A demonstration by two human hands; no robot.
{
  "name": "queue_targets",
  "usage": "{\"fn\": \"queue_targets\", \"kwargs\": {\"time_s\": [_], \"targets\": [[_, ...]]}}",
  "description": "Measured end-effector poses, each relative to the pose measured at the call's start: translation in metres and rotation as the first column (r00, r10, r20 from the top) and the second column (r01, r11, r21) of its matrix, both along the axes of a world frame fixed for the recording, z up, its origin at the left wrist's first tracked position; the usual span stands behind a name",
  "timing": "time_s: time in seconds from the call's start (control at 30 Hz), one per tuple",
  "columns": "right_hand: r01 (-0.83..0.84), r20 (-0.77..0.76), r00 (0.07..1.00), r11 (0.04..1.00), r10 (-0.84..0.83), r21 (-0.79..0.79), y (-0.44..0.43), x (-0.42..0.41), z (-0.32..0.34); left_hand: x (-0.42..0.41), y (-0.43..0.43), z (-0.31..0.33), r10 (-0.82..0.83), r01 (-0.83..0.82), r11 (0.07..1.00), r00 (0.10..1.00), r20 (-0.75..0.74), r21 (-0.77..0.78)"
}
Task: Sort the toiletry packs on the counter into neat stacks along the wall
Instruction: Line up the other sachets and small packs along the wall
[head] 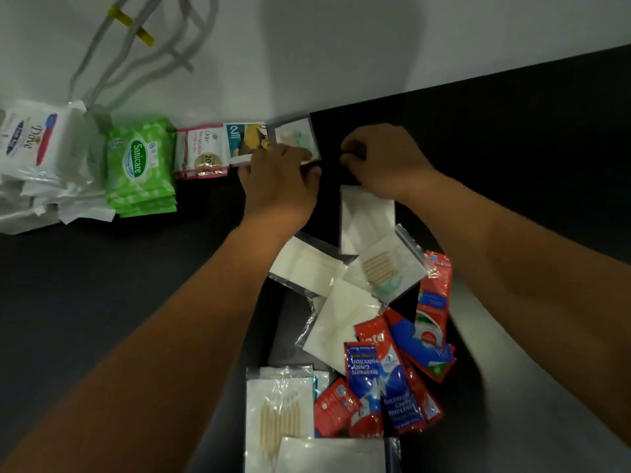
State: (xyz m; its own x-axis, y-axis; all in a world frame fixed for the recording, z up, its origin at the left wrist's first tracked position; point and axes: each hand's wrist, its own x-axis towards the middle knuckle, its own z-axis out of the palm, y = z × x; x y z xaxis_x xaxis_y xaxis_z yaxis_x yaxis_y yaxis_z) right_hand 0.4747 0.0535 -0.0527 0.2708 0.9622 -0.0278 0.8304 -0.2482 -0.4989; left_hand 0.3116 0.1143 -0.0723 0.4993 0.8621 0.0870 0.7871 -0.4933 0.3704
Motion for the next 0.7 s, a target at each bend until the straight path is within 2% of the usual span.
{"fn": "queue_targets", "kwargs": {"time_s": [0.13, 0.27, 0.43, 0.57, 0.7], "targets": [[0.019, 0.065, 0.998, 0.995, -0.013, -0.097, -0.056, 0.006, 0.002, -0.010, -0.054, 0.000, -0.100, 0.105, 0.987, 0.994, 0.041, -0.120], [0.137, 0.021, 0.991, 0.979, -0.136, -0.149, -0.107, -0.002, -0.009, -0.013, -0.100, -0.011, -0.165, 0.168, 0.969, 0.986, 0.033, -0.183], [0.218, 0.070, 0.976, 0.939, -0.207, -0.267, -0.139, -0.019, -0.027, -0.010, -0.125, -0.022, -0.204, 0.194, 0.969, 0.978, -0.049, -0.150], [0.256, 0.073, 0.967, 0.930, -0.246, -0.263, -0.141, -0.021, -0.037, -0.009, -0.126, -0.025, -0.191, 0.178, 0.975, 0.977, -0.091, -0.131], [0.242, -0.013, 0.966, 0.918, -0.259, -0.313, -0.134, -0.016, -0.037, -0.003, -0.124, -0.022, -0.211, 0.192, 0.971, 0.968, -0.132, -0.146]]}}
